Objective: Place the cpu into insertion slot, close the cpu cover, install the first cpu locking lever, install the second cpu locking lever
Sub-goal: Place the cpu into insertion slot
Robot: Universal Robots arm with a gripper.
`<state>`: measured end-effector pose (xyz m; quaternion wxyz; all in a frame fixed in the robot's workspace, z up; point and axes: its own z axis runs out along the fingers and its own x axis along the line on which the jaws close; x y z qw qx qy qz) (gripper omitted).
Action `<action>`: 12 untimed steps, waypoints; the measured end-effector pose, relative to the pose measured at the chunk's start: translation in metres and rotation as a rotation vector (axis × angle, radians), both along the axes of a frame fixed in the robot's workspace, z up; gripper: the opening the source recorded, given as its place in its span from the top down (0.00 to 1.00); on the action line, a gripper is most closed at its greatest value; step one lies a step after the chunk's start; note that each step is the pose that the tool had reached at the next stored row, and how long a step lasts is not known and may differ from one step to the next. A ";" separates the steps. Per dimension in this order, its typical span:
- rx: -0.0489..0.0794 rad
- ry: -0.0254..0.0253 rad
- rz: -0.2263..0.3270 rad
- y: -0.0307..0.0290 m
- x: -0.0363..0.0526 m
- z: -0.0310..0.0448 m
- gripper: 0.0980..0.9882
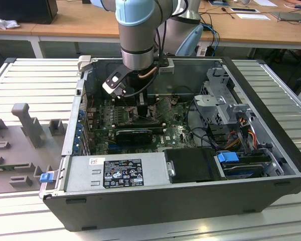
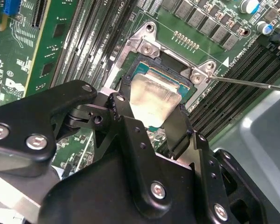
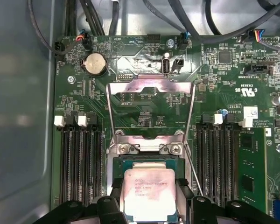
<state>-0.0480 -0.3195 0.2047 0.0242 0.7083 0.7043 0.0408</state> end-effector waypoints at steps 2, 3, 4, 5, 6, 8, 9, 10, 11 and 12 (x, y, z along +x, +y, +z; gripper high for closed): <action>0.000 0.0001 0.000 0.0000 -0.0001 -0.0009 0.52; 0.000 0.0001 0.000 0.0000 -0.0001 -0.0010 0.52; 0.000 0.0000 0.000 0.0000 -0.0001 -0.0013 0.52; 0.000 -0.0001 -0.001 0.0001 -0.0001 -0.0017 0.52; 0.000 0.0000 -0.001 0.0000 -0.0001 -0.0031 0.52; 0.000 0.0001 -0.001 0.0000 -0.0001 -0.0040 0.52; 0.000 0.0001 -0.001 0.0000 -0.0001 -0.0040 0.52; 0.000 0.0002 -0.001 0.0000 -0.0001 -0.0041 0.52; 0.000 0.0001 -0.001 0.0000 -0.0001 -0.0042 0.52; 0.000 0.0000 -0.001 0.0000 -0.0001 -0.0042 0.52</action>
